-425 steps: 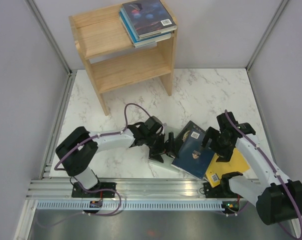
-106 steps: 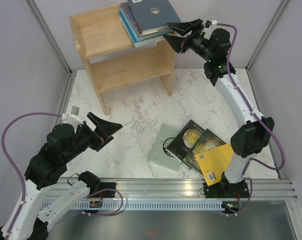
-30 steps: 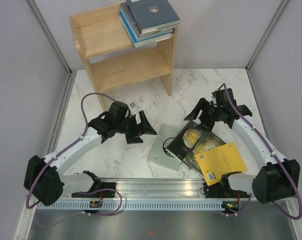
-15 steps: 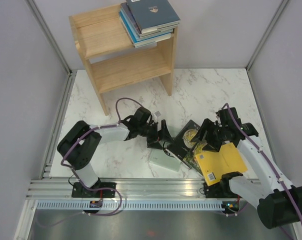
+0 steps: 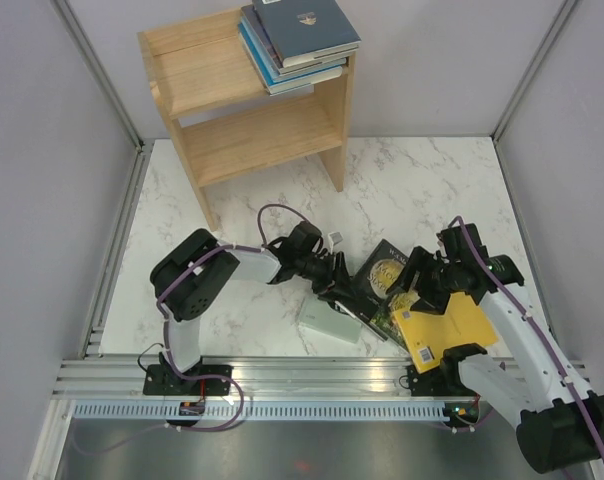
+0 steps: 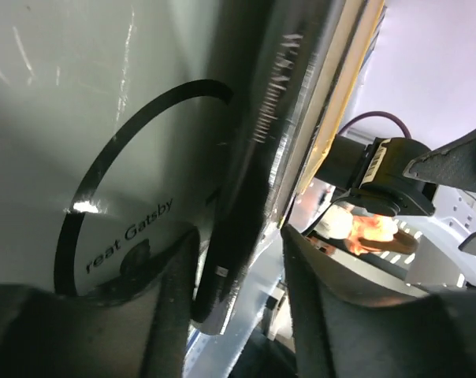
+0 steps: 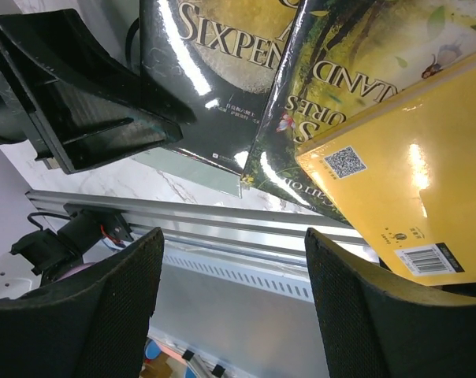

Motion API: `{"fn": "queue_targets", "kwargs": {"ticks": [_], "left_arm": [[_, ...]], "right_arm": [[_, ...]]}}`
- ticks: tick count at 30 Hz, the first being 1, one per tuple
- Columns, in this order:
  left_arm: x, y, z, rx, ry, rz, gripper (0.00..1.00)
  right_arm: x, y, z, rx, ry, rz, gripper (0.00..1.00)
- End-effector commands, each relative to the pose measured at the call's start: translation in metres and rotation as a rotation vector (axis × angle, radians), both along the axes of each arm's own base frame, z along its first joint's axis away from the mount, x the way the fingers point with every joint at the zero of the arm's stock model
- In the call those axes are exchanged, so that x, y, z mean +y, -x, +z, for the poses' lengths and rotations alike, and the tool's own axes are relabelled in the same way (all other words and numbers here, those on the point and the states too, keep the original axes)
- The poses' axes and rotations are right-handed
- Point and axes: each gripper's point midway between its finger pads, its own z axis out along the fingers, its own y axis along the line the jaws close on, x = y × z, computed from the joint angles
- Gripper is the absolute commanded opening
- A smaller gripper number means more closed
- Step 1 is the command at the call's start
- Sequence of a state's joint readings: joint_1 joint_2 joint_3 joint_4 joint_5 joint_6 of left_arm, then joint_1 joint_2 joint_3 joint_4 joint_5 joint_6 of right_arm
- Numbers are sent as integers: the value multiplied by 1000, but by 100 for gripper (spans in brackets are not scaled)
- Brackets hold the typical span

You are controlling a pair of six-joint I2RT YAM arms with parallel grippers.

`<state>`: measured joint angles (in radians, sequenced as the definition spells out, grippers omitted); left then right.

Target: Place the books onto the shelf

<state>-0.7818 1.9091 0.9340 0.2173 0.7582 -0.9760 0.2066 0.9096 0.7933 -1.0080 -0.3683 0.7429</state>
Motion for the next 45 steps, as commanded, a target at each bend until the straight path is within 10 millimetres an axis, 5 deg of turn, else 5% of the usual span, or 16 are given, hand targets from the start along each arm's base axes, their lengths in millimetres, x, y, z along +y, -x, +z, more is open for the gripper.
{"fn": "queue_targets", "kwargs": {"ticks": [1, 5, 10, 15, 22, 31, 36, 45], "left_arm": [[-20, 5, 16, 16, 95, -30, 49], [-26, 13, 34, 95, 211, -28, 2], [-19, 14, 59, 118, 305, 42, 2], [13, -4, 71, 31, 205, 166, 2], [69, -47, 137, -60, 269, 458, 2], [93, -76, 198, -44, 389, 753, 2], [99, -89, 220, -27, 442, 843, 2], [91, -95, 244, -18, 527, 851, 2]], "right_arm": [[-5, 4, -5, 15, 26, -1, 76], [-5, 0, -4, 14, 34, 0, 77], [-2, -12, 11, -25, 27, 5, 77], [7, -38, 56, -139, -24, 9, 84], [42, -58, 91, -167, -265, -20, 87], [67, -84, 143, -264, -541, -117, 93], [70, -89, 149, -237, -569, -176, 93], [84, -87, 125, -142, -565, -189, 92]]}}
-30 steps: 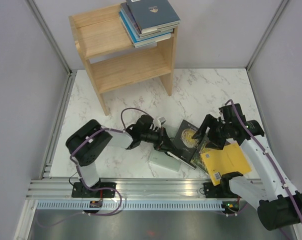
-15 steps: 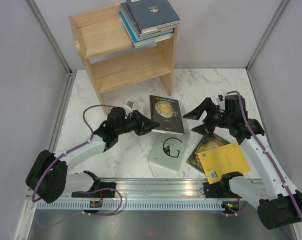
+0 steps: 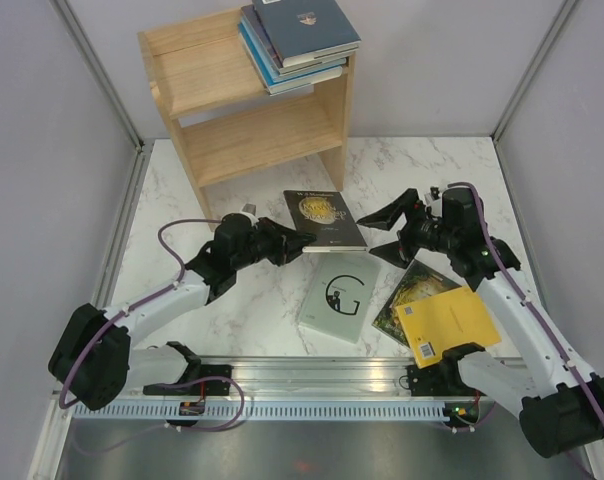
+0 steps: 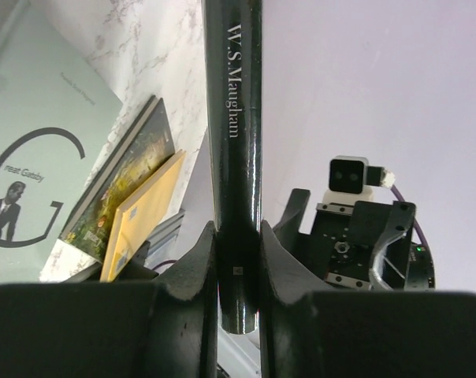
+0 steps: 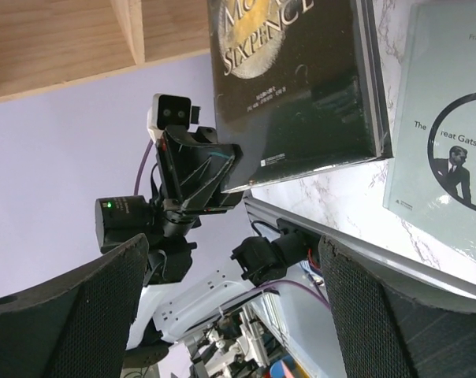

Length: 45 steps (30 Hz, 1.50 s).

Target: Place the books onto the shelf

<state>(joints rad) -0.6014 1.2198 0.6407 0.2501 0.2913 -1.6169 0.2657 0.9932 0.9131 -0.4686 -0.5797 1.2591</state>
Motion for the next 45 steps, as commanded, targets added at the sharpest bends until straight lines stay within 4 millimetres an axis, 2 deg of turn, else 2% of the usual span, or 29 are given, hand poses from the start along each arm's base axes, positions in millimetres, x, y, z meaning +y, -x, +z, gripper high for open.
{"fn": "queue_targets", "kwargs": {"ticks": [1, 8, 10, 14, 18, 19, 21, 22, 25, 26, 27, 28, 33, 34, 35, 36, 37, 39, 40, 42, 45], "left_arm": [[-7, -16, 97, -208, 213, 44, 2], [-15, -19, 117, -217, 260, 39, 2], [-17, -19, 121, -215, 270, 43, 2], [-19, -15, 129, -206, 294, 47, 2], [-19, -10, 131, -190, 303, 47, 2], [-19, -8, 132, -189, 308, 47, 2], [-17, -7, 129, -179, 311, 53, 2], [-16, -5, 129, -177, 311, 55, 2], [-13, -3, 125, -166, 302, 64, 2], [-11, -1, 124, -163, 293, 66, 2], [-11, 1, 123, -159, 289, 61, 2], [-12, 3, 119, -146, 279, 48, 7], [-23, 23, 102, -110, 226, -87, 19], [-24, 27, 102, -135, 209, -117, 27], [-26, 30, 98, -125, 188, -140, 30], [-26, 38, 87, -83, 145, -174, 35], [-25, 41, 89, -86, 125, -189, 43], [-21, 48, 75, -61, 46, -207, 48], [-17, 51, 79, -78, 39, -209, 55], [-11, 57, 68, -68, -9, -215, 59], [-3, 66, 63, -86, -58, -229, 66]], "right_arm": [[8, 0, -4, 84, -43, -28, 92], [18, -3, -27, 128, -6, -22, 91], [20, -6, -28, 125, -4, -22, 91], [21, -24, -31, 107, 10, -53, 91], [26, -45, -24, 66, 24, -60, 86], [28, -53, -18, 52, 21, -59, 82], [31, -62, -8, 28, 16, -58, 65], [33, -67, -5, 13, 10, -57, 50], [35, -73, 6, -16, 1, -62, 23], [35, -73, 7, -19, 1, -64, 9], [34, -75, 9, -24, -2, -67, 3], [34, -74, 10, -25, -3, -66, 0], [34, -74, 15, -50, -5, -68, 0], [34, -74, 20, -65, -12, -64, 0], [34, -74, 21, -66, -13, -68, 0], [33, -74, 24, -72, -17, -70, 0], [33, -73, 30, -82, -25, -72, 0], [32, -72, 40, -105, -33, -70, 0], [33, -71, 44, -115, -39, -68, 0], [32, -69, 56, -143, -48, -62, 0], [33, -64, 72, -171, -66, -48, 0]]}}
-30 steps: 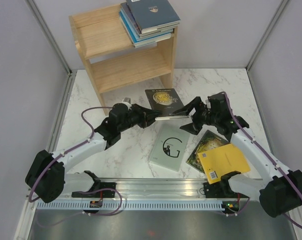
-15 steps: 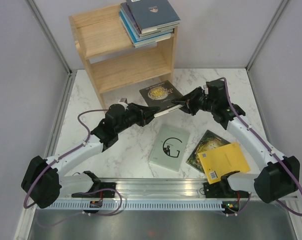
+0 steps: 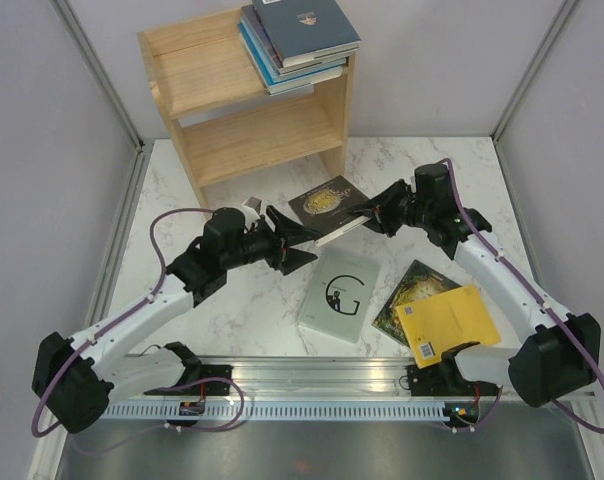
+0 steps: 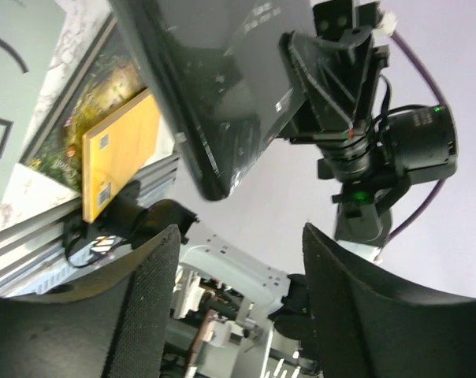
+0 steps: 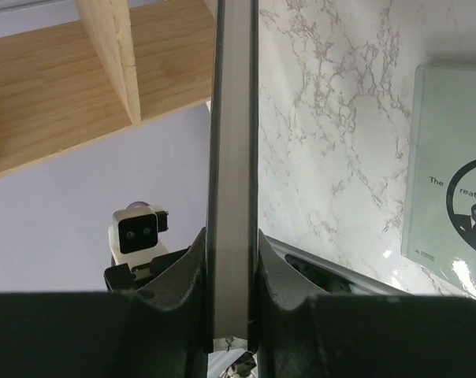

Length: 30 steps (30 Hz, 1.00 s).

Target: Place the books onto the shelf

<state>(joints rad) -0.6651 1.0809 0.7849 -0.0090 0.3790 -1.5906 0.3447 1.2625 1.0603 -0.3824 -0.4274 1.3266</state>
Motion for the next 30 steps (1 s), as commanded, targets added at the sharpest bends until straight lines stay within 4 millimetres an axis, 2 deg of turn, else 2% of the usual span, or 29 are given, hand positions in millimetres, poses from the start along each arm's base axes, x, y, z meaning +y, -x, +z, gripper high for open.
{"fn": "queue_targets", "kwargs": {"ticks": [1, 4, 7, 10, 11, 14, 17, 20, 25, 30], "left_arm": [[12, 21, -7, -45, -108, -71, 68], [27, 28, -5, -86, -156, -50, 73], [52, 39, -15, -105, -265, -22, 78], [75, 42, -12, -161, -333, 21, 83], [84, 50, -15, -154, -362, 24, 84], [104, 54, -18, -178, -439, 62, 88], [115, 59, -17, -193, -480, 73, 91], [128, 63, -19, -193, -526, 101, 95], [136, 60, -14, -222, -574, 122, 100], [137, 52, -4, -257, -608, 126, 100]], "right_arm": [[6, 3, 89, -234, -111, 38, 0], [6, 10, 102, -259, -117, 60, 0], [8, 17, 111, -287, -120, 102, 0], [12, 22, 124, -329, -128, 154, 0], [13, 22, 133, -352, -133, 163, 0], [17, 21, 152, -401, -155, 193, 0], [24, 16, 175, -452, -215, 212, 0], [29, 7, 188, -493, -244, 222, 0], [35, -15, 193, -506, -280, 212, 0], [33, -41, 201, -543, -319, 185, 0]]}}
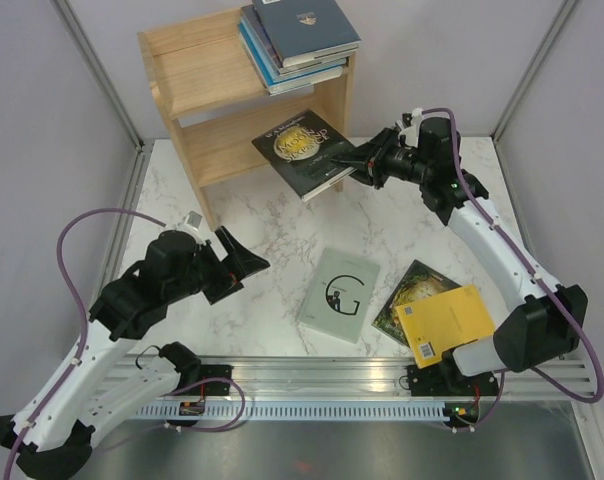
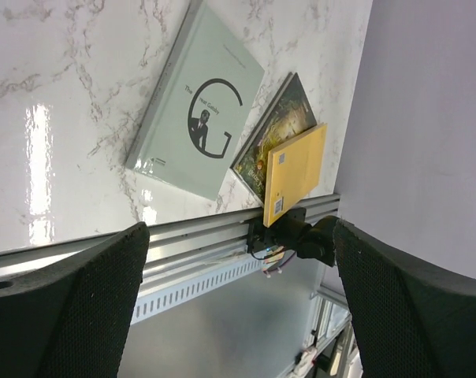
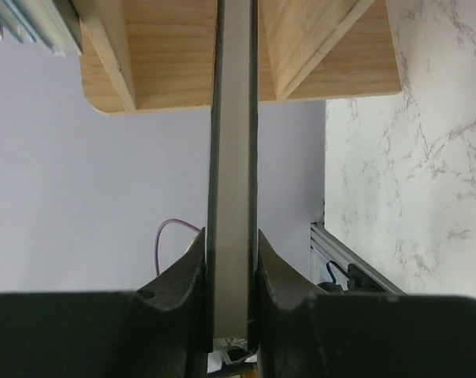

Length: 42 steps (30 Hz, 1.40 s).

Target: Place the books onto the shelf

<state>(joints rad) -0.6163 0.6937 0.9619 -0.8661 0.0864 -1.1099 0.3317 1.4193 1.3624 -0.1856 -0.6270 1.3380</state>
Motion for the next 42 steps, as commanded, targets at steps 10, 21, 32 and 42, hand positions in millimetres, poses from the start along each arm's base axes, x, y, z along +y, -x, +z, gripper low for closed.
{"fn": "queue_targets", "kwargs": {"ticks": [10, 21, 32, 42], "left_arm": [[6, -19, 19, -83, -103, 1, 100], [11, -17, 22, -76, -94, 30, 100], [18, -7, 26, -71, -63, 52, 99], [36, 2, 21, -56, -74, 124, 99]], "right_arm": [[-5, -80, 52, -197, -152, -109, 0], [5, -156, -5, -122, -134, -227, 0], [14, -202, -67, -5, -100, -293, 0], [17, -187, -108, 104, -90, -202, 69]]}}
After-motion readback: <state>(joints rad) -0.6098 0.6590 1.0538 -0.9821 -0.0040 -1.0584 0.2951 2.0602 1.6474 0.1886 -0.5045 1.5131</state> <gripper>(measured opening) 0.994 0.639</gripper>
